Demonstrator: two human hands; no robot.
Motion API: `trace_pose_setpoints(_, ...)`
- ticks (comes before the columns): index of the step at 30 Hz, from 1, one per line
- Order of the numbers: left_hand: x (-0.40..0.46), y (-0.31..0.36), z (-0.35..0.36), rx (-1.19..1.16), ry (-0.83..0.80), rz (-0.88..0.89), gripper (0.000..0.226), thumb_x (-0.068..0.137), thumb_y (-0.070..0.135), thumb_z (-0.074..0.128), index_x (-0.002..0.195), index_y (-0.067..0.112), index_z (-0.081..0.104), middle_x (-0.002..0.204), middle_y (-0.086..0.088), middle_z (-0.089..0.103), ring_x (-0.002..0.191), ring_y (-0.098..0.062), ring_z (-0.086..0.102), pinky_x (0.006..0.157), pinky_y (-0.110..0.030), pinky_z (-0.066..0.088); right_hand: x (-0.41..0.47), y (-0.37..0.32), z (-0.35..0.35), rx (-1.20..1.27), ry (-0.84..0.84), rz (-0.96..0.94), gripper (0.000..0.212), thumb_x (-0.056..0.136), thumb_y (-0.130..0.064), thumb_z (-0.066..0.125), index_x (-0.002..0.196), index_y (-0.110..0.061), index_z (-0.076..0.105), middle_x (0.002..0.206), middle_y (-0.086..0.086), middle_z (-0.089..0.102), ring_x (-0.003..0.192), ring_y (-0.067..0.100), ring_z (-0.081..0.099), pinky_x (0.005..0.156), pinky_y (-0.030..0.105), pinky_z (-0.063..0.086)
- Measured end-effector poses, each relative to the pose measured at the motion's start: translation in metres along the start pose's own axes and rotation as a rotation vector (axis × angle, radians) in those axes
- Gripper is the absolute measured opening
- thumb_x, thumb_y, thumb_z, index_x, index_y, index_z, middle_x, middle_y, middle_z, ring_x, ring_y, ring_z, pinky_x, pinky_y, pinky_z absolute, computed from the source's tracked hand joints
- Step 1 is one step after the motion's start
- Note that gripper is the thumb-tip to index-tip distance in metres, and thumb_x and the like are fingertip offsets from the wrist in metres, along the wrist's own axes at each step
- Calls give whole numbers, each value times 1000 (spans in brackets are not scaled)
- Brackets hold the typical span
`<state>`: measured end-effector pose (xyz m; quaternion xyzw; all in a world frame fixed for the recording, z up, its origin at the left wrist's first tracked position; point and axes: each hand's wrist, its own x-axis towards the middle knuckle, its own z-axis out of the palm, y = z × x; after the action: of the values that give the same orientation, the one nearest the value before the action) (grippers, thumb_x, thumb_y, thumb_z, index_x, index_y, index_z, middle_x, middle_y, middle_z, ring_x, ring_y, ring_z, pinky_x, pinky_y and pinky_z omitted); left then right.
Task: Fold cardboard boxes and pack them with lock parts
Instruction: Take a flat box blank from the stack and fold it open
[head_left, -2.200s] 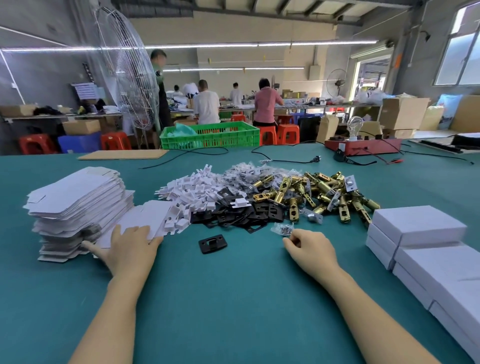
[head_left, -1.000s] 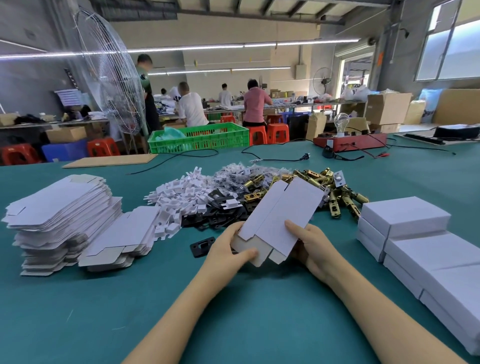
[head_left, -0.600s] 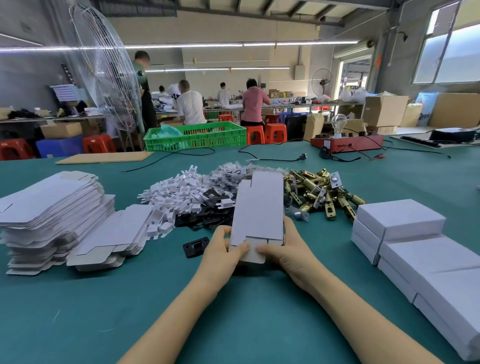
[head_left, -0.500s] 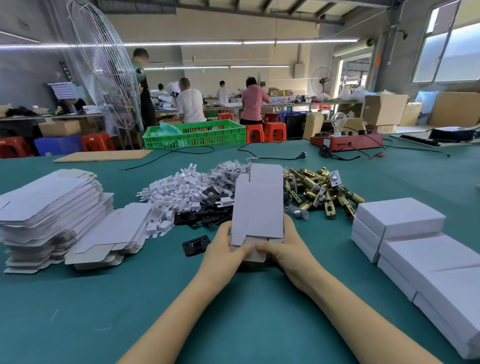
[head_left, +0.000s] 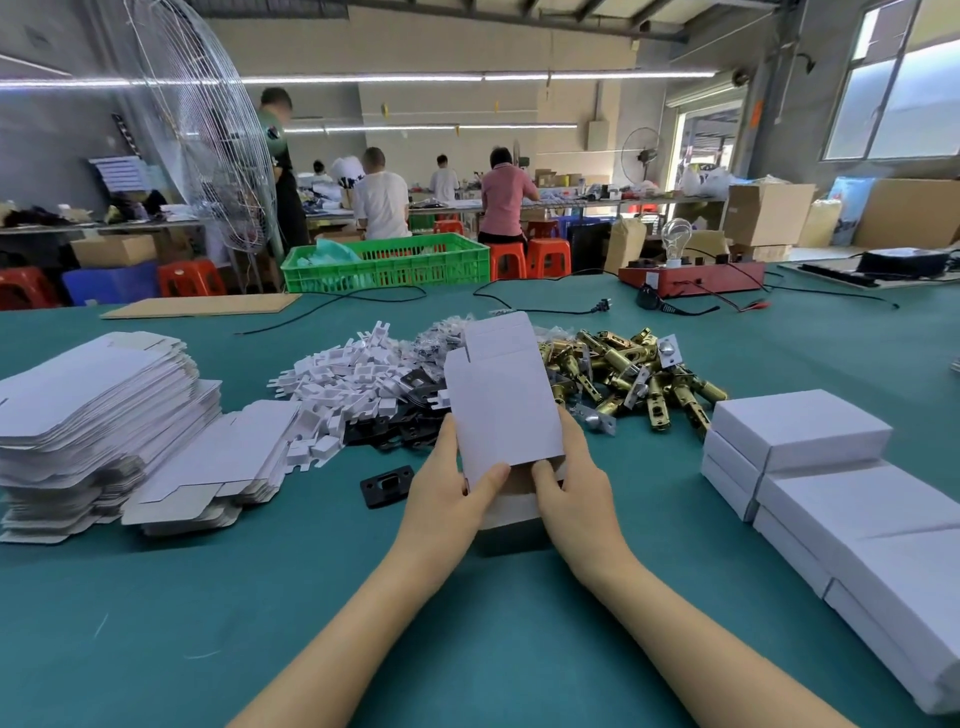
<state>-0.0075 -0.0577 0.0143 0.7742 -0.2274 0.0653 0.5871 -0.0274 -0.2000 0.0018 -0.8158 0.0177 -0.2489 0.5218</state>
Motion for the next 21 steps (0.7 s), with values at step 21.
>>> trace_pose_setpoints(21,10,-1,-11,-440,51,-254,23,95,18,59,118,15,63,104,1,75,99,-20,70,83,-40,58,-6,-21,-6,222,-182,58,29,81,-43,53,109,-36,48,107,-10,62,93,6,61,69,19,51)
